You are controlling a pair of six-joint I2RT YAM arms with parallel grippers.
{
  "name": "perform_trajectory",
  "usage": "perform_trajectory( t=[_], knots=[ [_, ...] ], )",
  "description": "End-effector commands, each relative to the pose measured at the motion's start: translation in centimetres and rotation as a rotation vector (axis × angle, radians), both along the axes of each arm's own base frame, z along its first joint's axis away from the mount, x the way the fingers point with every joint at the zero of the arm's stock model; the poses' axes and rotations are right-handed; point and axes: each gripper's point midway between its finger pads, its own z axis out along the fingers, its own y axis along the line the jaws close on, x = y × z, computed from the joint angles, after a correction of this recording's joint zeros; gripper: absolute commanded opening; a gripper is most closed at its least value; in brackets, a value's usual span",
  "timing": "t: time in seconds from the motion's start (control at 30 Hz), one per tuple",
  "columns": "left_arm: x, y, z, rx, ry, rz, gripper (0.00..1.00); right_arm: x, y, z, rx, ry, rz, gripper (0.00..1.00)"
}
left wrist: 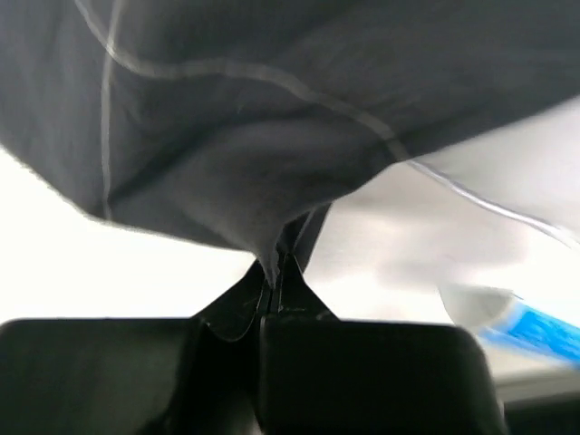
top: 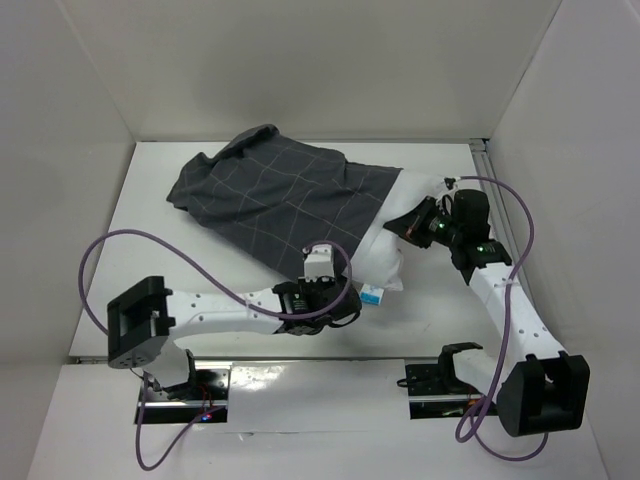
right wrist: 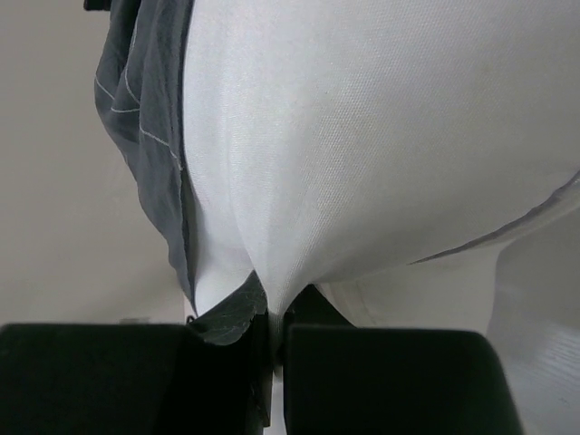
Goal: Put the pillow into the pillowcase
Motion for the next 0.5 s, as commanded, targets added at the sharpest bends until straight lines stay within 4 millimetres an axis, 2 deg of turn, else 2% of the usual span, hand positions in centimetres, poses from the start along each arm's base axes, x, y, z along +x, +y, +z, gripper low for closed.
perform_trajectory(
  t=[0.0, 0.03, 0.17, 0.2, 0.27, 0.3, 0.33, 0.4, 0.43, 0.47],
  knots=[
    [-2.7, -3.1, 4.8, -0.123, 0.016, -0.186, 0.0, 1.7, 0.2, 5.0, 0.025, -0.164, 0.008, 0.0],
    [-2.7, -3.7, 6.9, -0.168, -0.013, -0.217, 0.0, 1.7, 0.2, 5.0, 0.025, -0.164, 0.008, 0.0],
    [-2.7, -5.5, 12.3, -0.254, -0.104, -0.337, 0.0, 1.8, -0.2, 5.0, 0.044, -0.16, -0.006, 0.0],
    [-2.9, -6.2, 14.6, -0.292, -0.121, -0.371, 0.0, 1.8, -0.2, 5.0, 0.044, -0.16, -0.006, 0.0],
    [-3.0, -7.2, 17.4, -0.305, -0.171, -0.453, 0.0, 1.6, -0.1, 5.3, 0.054, -0.164, 0.0, 0.0],
    [-3.4, -8.2, 17.9, -0.31, -0.167, -0.497, 0.0, 1.6, -0.1, 5.3, 0.054, -0.164, 0.0, 0.0],
    [-3.4, -9.1, 20.8, -0.35, -0.196, -0.523, 0.0, 1.4, -0.1, 5.6, 0.055, -0.173, 0.0, 0.0],
    [-4.0, -10.1, 22.6, -0.365, -0.211, -0.593, 0.0, 1.5, -0.3, 6.2, 0.065, -0.18, -0.003, 0.0],
    [-3.6, -10.5, 23.3, -0.373, -0.217, -0.608, 0.0, 1.6, -0.3, 6.8, 0.066, -0.193, -0.003, 0.0],
    [-3.3, -10.7, 25.5, -0.412, -0.24, -0.623, 0.0, 1.4, -0.3, 7.3, 0.066, -0.201, -0.003, 0.0]
  ],
)
